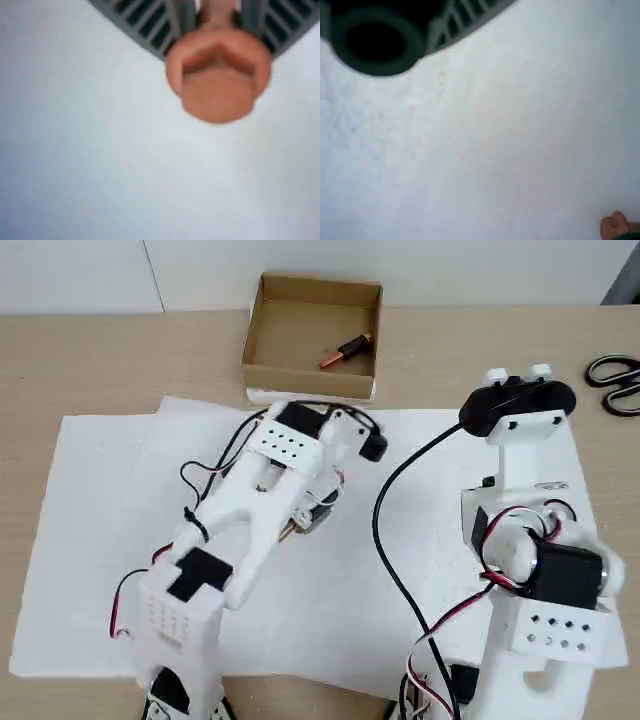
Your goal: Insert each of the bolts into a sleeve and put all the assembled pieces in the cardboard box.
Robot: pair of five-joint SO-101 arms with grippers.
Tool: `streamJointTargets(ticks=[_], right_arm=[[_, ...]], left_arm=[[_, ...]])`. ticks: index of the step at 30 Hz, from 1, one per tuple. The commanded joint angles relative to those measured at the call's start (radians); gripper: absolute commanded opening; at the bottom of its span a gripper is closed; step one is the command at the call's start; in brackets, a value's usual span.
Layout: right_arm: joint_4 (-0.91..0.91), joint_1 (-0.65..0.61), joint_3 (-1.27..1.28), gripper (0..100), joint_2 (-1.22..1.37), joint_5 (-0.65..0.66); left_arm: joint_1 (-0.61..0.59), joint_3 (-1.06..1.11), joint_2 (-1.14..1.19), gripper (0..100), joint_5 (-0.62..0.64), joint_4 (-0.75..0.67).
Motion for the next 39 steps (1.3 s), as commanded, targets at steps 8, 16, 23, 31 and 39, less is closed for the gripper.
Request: streamJointTargets(ticks=[8, 16, 23, 31, 39], right_arm=[[-0.119, 0.005, 0.015, 1.1, -0.099, -0.063], [-0.512, -0.027, 0.525, 0.6, -0.639, -0.129], [-0.845, -0.096, 1.007, 0.2, -0.845, -0.031], [-0.762, -0.239, 1.206, 0.3, -0.964, -0.005], [-0.584, -0.352, 1.114, 0.3, -0.958, -0.081]], left_arm=[[-0.149, -0.114, -0.361, 1, 0.015, 0.034], [-0.187, 0.028, -0.657, 1, 0.025, -0.029], [-0.189, 0.374, -0.813, 1, 0.239, -0.436], [-0.203, 0.615, -0.918, 1, 0.503, -0.758], [-0.212, 0.803, -0.980, 1, 0.520, -0.891]])
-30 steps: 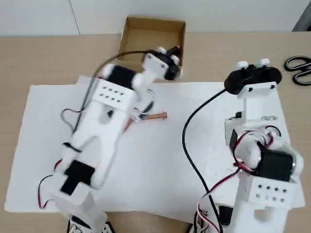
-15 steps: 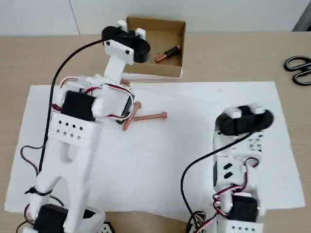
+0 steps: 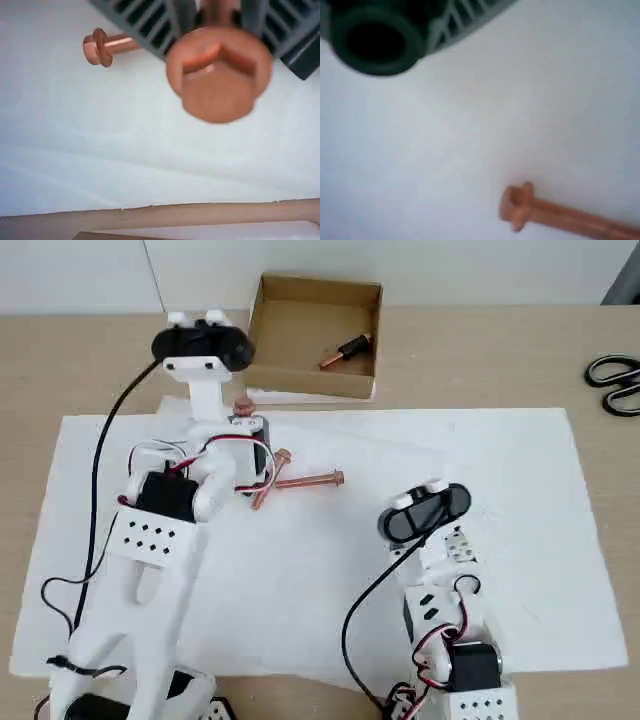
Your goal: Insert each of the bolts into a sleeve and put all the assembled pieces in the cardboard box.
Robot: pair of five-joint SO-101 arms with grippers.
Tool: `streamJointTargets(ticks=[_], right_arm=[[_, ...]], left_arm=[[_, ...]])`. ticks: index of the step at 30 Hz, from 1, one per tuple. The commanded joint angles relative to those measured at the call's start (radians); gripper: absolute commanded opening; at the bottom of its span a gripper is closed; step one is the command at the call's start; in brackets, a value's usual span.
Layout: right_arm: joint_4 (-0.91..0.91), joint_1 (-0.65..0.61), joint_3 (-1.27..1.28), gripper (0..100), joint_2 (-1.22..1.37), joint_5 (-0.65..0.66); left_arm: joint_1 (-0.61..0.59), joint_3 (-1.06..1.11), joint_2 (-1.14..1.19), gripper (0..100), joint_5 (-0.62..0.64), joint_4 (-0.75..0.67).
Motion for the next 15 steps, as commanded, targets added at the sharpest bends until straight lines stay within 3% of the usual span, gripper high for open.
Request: streamJointTargets(ticks=[1, 8, 15], right_arm=[[0.013, -0.062, -0.054, 0.3, -0.021, -0.114], [-0.232, -0.148, 0.063, 0.4, -0.021, -0.388], [-0.292, -0.202, 0.069, 0.4, -0.021, -0.408]], left_arm=[[0.029, 0.038, -0.071, 1, 0.037, -0.078], [0.118, 0.059, -0.137, 1, 0.077, -0.137], [0.175, 0.054, -0.212, 1, 0.077, -0.152]])
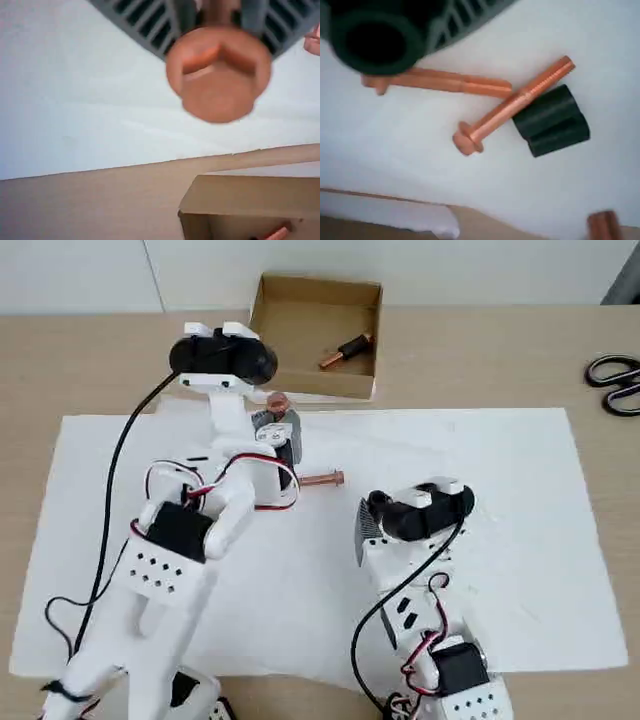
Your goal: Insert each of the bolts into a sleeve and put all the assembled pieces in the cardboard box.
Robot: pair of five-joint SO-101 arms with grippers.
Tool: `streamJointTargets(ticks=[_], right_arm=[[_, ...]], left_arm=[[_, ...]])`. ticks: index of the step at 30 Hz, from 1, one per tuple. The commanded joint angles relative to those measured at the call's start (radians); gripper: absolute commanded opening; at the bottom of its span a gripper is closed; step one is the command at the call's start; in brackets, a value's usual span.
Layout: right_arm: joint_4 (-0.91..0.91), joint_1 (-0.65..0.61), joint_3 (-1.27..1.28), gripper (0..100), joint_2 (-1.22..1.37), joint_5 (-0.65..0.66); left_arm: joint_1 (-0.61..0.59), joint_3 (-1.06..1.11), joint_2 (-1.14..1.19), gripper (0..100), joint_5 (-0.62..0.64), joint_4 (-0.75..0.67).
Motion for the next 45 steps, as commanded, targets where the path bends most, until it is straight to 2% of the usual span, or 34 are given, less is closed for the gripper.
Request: streamJointTargets(ticks=[1, 6, 14, 18, 25, 36, 45], right_arm=[[-0.048, -0.024, 0.008, 0.4, -0.013, -0.011], [-0.027, -0.054, 0.008, 0.4, -0.013, -0.009], [-0.013, -0.061, 0.008, 0.4, -0.013, -0.009], [-0.013, -0.061, 0.008, 0.4, -0.013, -0.009], [-0.012, -0.102, 0.008, 0.4, -0.013, -0.011], [-0.012, -0.107, 0.008, 0.4, -0.013, -0.011], [-0.012, -0.107, 0.008, 0.4, -0.013, -0.011]], left_arm=[[0.046, -0.005, -0.068, 1, 0.006, -0.049], [0.127, -0.004, -0.103, 1, 0.055, -0.074], [0.222, 0.013, -0.101, 1, 0.052, -0.075], [0.226, 0.047, -0.100, 1, 0.052, -0.083], [0.230, 0.124, -0.100, 1, 0.051, -0.187], [0.284, 0.148, -0.100, 1, 0.009, -0.192], [0.279, 0.165, -0.100, 1, 0.006, -0.192]])
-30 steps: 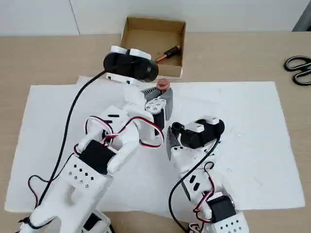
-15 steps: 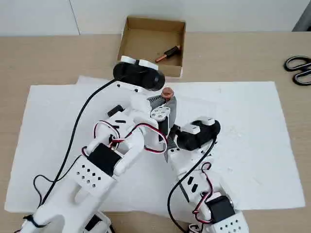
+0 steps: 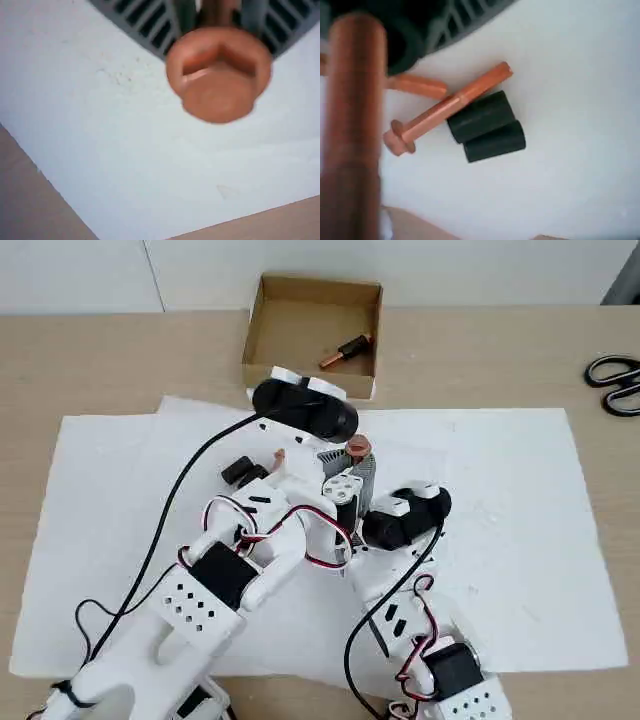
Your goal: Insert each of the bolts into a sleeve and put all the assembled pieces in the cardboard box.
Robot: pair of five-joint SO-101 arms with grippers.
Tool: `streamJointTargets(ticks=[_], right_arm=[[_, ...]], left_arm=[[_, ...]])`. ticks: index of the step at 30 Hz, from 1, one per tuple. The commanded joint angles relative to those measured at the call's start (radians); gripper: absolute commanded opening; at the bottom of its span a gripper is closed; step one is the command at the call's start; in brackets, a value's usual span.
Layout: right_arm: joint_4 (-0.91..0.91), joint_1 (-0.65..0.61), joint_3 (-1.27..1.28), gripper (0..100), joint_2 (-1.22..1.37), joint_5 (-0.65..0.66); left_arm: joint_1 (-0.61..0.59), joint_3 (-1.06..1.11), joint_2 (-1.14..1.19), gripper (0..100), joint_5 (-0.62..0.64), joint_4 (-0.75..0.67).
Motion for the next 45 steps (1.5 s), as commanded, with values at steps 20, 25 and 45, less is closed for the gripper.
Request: streamJointTargets(ticks=[20, 25, 45], right_arm=[[0.001, -0.002, 0.008, 0.4, -0.015, -0.011], [0.001, -0.002, 0.008, 0.4, -0.015, -0.011], [-0.001, -0.002, 0.008, 0.4, -0.015, -0.011]], left_arm=[[-0.003, 0.004, -0.034, 1, -0.055, -0.025], [-0.003, 0.015, -0.035, 1, -0.095, -0.025], [0.005, 0.015, -0.034, 1, -0.153, 0.055]])
